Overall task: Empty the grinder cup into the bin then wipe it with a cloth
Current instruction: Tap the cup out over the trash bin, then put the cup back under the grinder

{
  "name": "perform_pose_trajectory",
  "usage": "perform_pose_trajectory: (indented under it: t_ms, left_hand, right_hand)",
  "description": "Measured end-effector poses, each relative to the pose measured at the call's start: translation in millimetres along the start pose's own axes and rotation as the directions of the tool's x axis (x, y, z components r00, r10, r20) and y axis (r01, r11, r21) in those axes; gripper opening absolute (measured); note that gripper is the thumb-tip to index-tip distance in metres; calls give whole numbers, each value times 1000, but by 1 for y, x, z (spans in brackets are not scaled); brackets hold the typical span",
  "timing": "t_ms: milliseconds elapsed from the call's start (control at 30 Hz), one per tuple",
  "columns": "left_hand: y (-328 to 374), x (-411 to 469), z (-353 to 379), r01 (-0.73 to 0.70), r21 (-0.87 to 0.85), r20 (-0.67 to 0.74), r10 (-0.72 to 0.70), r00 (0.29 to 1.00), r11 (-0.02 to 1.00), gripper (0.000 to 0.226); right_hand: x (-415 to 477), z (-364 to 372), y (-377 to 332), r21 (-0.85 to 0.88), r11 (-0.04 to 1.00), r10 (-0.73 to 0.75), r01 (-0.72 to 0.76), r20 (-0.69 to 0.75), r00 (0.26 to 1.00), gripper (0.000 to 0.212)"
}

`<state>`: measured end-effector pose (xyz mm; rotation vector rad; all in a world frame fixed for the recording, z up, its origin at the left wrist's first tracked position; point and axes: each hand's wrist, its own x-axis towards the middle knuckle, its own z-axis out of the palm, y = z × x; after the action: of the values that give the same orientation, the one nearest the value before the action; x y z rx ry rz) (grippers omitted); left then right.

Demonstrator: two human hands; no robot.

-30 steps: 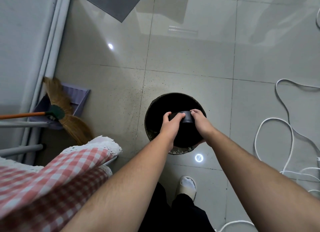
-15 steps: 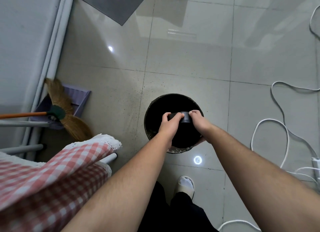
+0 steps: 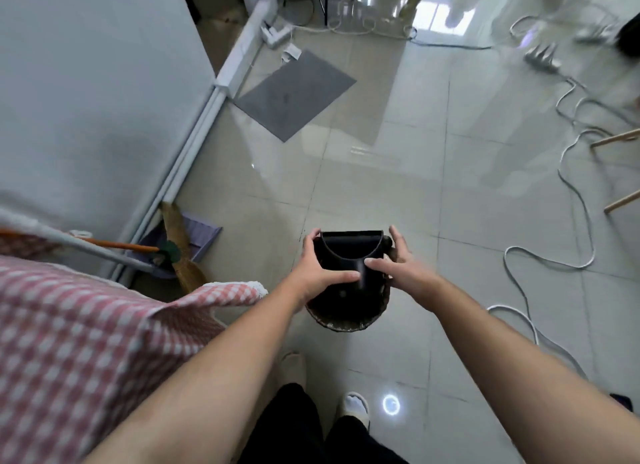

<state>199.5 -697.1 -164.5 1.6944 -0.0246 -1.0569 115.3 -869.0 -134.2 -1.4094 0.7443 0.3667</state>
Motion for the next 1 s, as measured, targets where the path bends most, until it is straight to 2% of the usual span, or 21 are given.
perform_pose_trajectory:
  t_ms: [167,300,400,567,667,767,867,1000]
  left_hand:
    - [48,-68,-14,-215,-56,-49,212,976,975,122]
    - [79,-121,-40,-351,-56,-155,339,928,935,124]
    - [90,-166,-68,-420,-48,-269,394,879,906,131]
    - [79,-246,-125,-433,63,-496,405,768,899,122]
    - [59,-297,-160,-436,103,-621,400,674,894,108]
    - [30,-352,-189,-436,163,-721,408,560,885,110]
    - [-11,-407,-218,-394,157,-817,343,463,906,111]
    - [-70,-474,-259,-308,143,-900,253,356,941,113]
  right_hand:
    - [-51,10,-53,-59,973,-214,222,109,971,87]
    - [-80,35,-102,-88,919,-358,385,230,905,89]
    - [-99,67,-138,-144,869,-403,473,348,847,96]
    - [-124,153,-175,-226,769,-422,598,524,740,93]
    - [-138,216,-182,-244,706,-413,665,621,666,94]
    - [-156,287,-178,-232,658,-374,716,724,579,93]
    - [-176,362,-163,-197,619,-311,760,827,468,97]
    - [-205,457,-136,-187,574,-226,798,900,373,104]
